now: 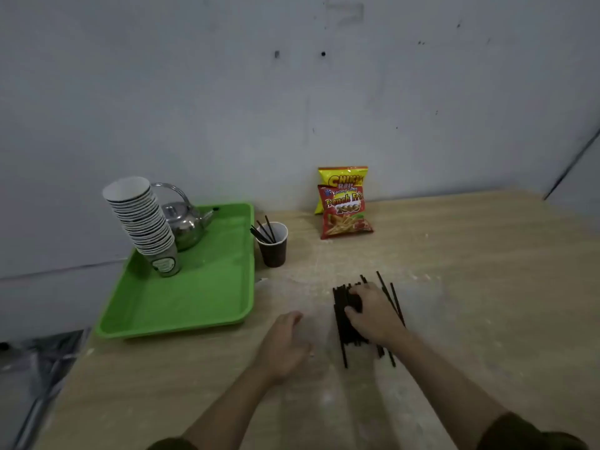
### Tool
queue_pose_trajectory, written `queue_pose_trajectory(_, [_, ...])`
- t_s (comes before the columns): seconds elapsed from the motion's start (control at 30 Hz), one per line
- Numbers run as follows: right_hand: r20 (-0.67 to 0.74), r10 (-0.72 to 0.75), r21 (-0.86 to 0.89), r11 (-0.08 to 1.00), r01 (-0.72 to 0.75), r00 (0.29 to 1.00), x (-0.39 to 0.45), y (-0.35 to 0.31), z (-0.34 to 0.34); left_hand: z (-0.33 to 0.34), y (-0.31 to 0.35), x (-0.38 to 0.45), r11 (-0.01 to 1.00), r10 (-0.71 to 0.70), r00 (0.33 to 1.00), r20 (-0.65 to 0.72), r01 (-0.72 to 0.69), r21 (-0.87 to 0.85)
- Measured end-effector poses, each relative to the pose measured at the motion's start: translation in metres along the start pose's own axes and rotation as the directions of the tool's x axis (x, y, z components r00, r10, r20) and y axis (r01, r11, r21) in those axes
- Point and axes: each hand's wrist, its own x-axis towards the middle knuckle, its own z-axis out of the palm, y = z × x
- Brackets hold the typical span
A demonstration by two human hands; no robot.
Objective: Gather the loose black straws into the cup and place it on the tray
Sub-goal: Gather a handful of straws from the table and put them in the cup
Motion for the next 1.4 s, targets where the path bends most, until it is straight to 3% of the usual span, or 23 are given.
queue_pose_trajectory(0.13, [-0.052, 0.065, -0.185, 0.98, -0.074, 0.997, -0.011, 0.014, 0.025, 0.013, -0.004, -0.019, 0.999, 0.045, 0.994, -0.097, -0.046, -0.009])
queue_pose_trajectory(0.47, [-0.269, -0.099, -0.171, 0.984, 0.054, 0.958, -0.006, 0.009, 0.057, 0.044, -0.017, -0.035, 0.972, 0.174, 0.943, -0.283, -0.119, 0.201])
queue_pose_trajectory(0.63, [-0.278, 0.062, -0.141, 0.984, -0.104, 0.959, -0.006, 0.002, 0.058, 0.043, -0.018, -0.033, 0.971, 0.174, 0.94, -0.295, -0.114, 0.208])
queue_pose_trajectory(0.77, [-0.293, 0.045, -0.077, 0.994, -0.071, 0.955, -0.005, -0.002, 0.055, 0.043, -0.018, -0.032, 0.966, 0.173, 0.944, -0.28, -0.108, 0.235])
queue_pose_trajectory(0.97, [-0.235, 0.079, -0.204, 0.97, -0.129, 0.969, -0.003, -0.006, 0.054, 0.043, -0.017, -0.032, 0.965, 0.158, 0.947, -0.279, -0.089, 0.245])
queue_pose_trajectory(1.13, [-0.326, 0.108, -0.268, 0.942, -0.201, 0.939, -0.001, -0.014, 0.061, 0.043, -0.017, -0.032, 0.96, 0.156, 0.953, -0.258, -0.086, 0.265])
queue_pose_trajectory(1.3, [-0.352, 0.123, -0.217, 0.954, -0.209, 0.928, 0.0, -0.017, 0.057, 0.043, -0.016, -0.032, 0.962, 0.128, 0.96, -0.249, -0.059, 0.266])
queue_pose_trajectory(1.4, [-0.258, 0.208, -0.216, 0.939, -0.266, 0.943, 0.001, -0.015, 0.053, 0.043, -0.016, -0.032, 0.963, 0.114, 0.965, -0.235, -0.049, 0.265])
